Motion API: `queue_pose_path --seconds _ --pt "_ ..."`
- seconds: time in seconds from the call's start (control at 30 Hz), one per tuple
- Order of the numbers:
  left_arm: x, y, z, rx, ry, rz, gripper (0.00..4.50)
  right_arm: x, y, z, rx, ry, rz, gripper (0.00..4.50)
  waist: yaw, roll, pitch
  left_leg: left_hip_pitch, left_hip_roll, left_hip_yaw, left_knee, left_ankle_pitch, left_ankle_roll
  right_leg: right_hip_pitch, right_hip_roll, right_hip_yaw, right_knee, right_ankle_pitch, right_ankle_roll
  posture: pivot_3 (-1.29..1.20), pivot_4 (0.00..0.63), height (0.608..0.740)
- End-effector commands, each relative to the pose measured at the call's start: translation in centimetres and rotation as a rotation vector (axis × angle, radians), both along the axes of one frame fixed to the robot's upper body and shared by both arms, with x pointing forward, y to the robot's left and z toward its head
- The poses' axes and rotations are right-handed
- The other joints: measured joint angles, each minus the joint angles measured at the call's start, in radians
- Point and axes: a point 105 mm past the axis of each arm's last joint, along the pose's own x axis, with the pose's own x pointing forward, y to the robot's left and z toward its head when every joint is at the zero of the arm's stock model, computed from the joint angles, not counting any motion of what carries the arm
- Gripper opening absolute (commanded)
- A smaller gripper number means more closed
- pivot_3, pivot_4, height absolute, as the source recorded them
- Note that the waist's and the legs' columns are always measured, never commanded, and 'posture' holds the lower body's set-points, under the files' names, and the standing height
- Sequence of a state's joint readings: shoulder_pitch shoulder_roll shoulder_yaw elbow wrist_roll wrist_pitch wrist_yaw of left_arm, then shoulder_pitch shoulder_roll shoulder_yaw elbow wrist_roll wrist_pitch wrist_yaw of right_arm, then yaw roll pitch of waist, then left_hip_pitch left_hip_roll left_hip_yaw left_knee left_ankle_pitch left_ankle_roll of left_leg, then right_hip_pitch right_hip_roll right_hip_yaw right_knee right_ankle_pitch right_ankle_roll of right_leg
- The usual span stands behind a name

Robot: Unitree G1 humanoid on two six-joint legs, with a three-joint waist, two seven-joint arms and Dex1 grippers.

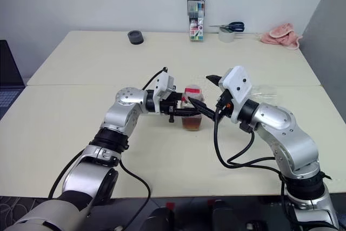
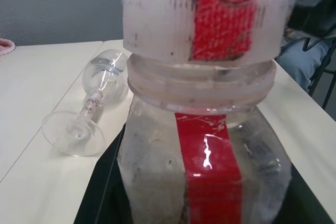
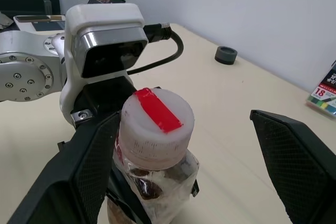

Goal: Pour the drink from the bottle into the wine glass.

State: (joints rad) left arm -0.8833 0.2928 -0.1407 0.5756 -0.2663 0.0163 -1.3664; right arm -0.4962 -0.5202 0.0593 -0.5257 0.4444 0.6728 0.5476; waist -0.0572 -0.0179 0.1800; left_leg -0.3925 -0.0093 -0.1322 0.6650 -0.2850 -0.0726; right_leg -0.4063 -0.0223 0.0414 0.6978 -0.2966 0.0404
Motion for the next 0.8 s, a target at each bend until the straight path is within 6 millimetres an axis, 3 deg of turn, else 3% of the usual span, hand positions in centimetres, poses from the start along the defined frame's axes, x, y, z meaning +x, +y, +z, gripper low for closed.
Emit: queue_pose_path --seconds 0.03,0.2,0.43,0.77,0.8 --pt "-0.3 -0.1 1.5 -0.025 -0.068 -0.017 1.69 -1.1 0.1 1.4 0.023 -0.044 0.041 4.21 0.0 0.0 0.0 0.0 0.0 0.0 0.0 0.0 0.0 0.0 0.0 0.0 0.0 0.0 0.0 0.0 0.15 0.74" --pt "-0.3 -0.1 1.6 -0.029 -0.069 -0.014 1.69 -1.8 0.6 1.6 0.063 0.004 0.095 4.21 0.0 0.0 0.0 0.0 0.0 0.0 0.0 0.0 0.0 0.0 0.0 0.0 0.0 0.0 0.0 0.0 0.15 0.74" --pt "-0.3 -0.2 1.6 -0.032 -0.071 -0.02 1.69 -0.5 0.7 1.0 0.031 0.059 0.056 4.21 0.0 0.0 0.0 0.0 0.0 0.0 0.0 0.0 0.0 0.0 0.0 0.0 0.0 0.0 0.0 0.0 0.15 0.74" --pt "-0.4 -0.3 1.6 -0.028 -0.079 -0.025 1.69 -0.6 1.5 1.4 0.044 0.084 0.106 4.21 0.0 0.0 0.0 0.0 0.0 0.0 0.0 0.0 0.0 0.0 0.0 0.0 0.0 0.0 0.0 0.0 0.15 0.74" --pt "-0.4 -0.3 1.6 -0.027 -0.079 -0.026 1.69 -0.7 1.6 1.5 0.043 0.084 0.11 3.84 0.0 0.0 0.0 0.0 0.0 0.0 0.0 0.0 0.0 0.0 0.0 0.0 0.0 0.0 0.0 0.0 0.15 0.74"
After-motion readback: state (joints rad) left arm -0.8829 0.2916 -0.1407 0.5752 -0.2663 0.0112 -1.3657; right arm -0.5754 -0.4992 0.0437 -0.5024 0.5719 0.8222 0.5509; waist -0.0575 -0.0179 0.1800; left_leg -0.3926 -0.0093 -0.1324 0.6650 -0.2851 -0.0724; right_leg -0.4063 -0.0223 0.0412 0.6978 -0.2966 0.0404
